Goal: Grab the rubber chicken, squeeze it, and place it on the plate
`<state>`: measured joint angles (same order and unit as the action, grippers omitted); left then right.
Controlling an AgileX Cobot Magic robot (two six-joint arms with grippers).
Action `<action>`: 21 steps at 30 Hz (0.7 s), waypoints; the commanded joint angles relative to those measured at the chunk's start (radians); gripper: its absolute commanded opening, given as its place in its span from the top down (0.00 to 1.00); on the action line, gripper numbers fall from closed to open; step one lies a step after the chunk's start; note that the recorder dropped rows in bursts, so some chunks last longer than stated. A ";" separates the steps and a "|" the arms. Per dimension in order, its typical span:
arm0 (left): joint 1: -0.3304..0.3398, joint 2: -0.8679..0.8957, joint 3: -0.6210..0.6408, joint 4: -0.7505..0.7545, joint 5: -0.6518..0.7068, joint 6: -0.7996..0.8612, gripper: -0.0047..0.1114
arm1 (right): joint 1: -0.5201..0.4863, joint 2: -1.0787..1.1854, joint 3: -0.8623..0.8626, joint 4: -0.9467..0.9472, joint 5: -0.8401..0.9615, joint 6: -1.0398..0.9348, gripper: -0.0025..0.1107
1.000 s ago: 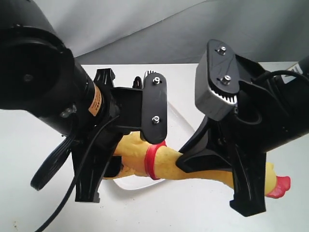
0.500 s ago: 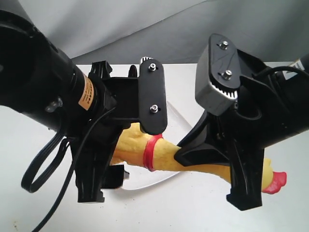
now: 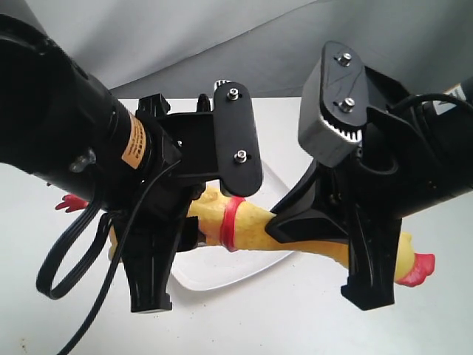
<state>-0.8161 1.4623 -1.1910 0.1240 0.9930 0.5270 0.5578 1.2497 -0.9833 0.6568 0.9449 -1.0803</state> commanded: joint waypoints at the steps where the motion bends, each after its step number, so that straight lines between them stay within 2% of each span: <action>1: 0.000 -0.008 -0.001 -0.003 0.005 0.000 0.94 | 0.001 -0.007 -0.008 0.020 0.005 -0.003 0.98; 6: 0.000 -0.008 -0.001 0.041 0.016 -0.002 0.94 | 0.001 -0.007 -0.008 0.020 0.005 -0.003 0.98; 8: 0.000 -0.008 -0.001 0.054 0.021 -0.002 0.85 | 0.001 -0.007 -0.008 0.020 0.003 -0.003 0.98; 11: 0.000 -0.008 -0.001 0.057 0.022 -0.030 0.56 | 0.001 -0.007 -0.008 0.016 0.003 -0.003 0.98; 14: 0.000 -0.008 -0.001 0.080 0.010 -0.090 0.13 | 0.001 -0.007 -0.008 0.016 0.003 -0.003 0.98; 15: 0.000 -0.008 -0.001 0.080 0.010 -0.112 0.06 | 0.001 -0.007 -0.008 0.012 0.003 -0.003 0.98; 21: 0.000 -0.008 -0.001 0.089 0.008 -0.131 0.11 | 0.001 -0.007 -0.008 0.007 0.001 -0.003 0.98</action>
<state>-0.8142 1.4623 -1.1910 0.2066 0.9984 0.4141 0.5578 1.2497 -0.9833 0.6508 0.9494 -1.0803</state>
